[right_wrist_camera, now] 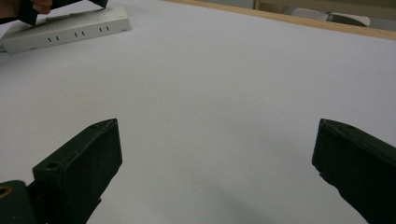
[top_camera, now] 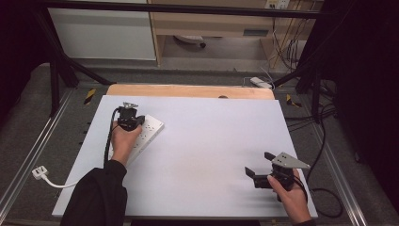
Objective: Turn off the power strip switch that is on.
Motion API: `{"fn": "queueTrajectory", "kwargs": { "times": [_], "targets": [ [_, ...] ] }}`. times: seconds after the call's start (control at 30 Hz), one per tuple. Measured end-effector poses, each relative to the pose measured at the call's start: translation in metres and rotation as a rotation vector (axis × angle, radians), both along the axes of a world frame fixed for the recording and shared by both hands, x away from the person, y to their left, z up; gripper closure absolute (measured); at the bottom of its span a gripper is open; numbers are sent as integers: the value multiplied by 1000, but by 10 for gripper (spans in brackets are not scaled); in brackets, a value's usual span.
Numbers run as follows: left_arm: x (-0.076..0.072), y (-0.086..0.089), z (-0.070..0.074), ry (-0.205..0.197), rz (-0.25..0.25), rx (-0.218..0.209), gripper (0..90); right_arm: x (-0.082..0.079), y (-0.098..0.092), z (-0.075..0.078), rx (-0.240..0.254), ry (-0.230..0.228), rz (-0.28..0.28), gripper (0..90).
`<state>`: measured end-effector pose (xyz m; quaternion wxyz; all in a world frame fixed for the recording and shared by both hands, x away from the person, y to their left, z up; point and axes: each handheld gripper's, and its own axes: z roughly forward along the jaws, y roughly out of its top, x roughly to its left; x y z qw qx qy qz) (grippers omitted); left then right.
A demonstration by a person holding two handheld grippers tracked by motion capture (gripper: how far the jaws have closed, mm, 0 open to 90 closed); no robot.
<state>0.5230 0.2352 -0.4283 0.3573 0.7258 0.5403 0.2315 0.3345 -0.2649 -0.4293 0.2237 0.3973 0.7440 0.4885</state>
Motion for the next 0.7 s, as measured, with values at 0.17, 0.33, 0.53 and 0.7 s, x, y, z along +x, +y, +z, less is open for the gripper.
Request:
{"fn": "queueTrajectory", "kwargs": {
  "times": [0.17,0.33,0.53,0.7],
  "targets": [
    [0,0,0,1,0,2,900,0,0,0,0,0,0,20],
    [0,0,0,4,0,0,900,0,0,0,0,0,0,20],
    [0,0,0,6,-2,4,900,0,0,0,0,1,0,20],
    [0,0,1,9,0,3,900,0,0,0,-1,0,0,20]
  ]
}}
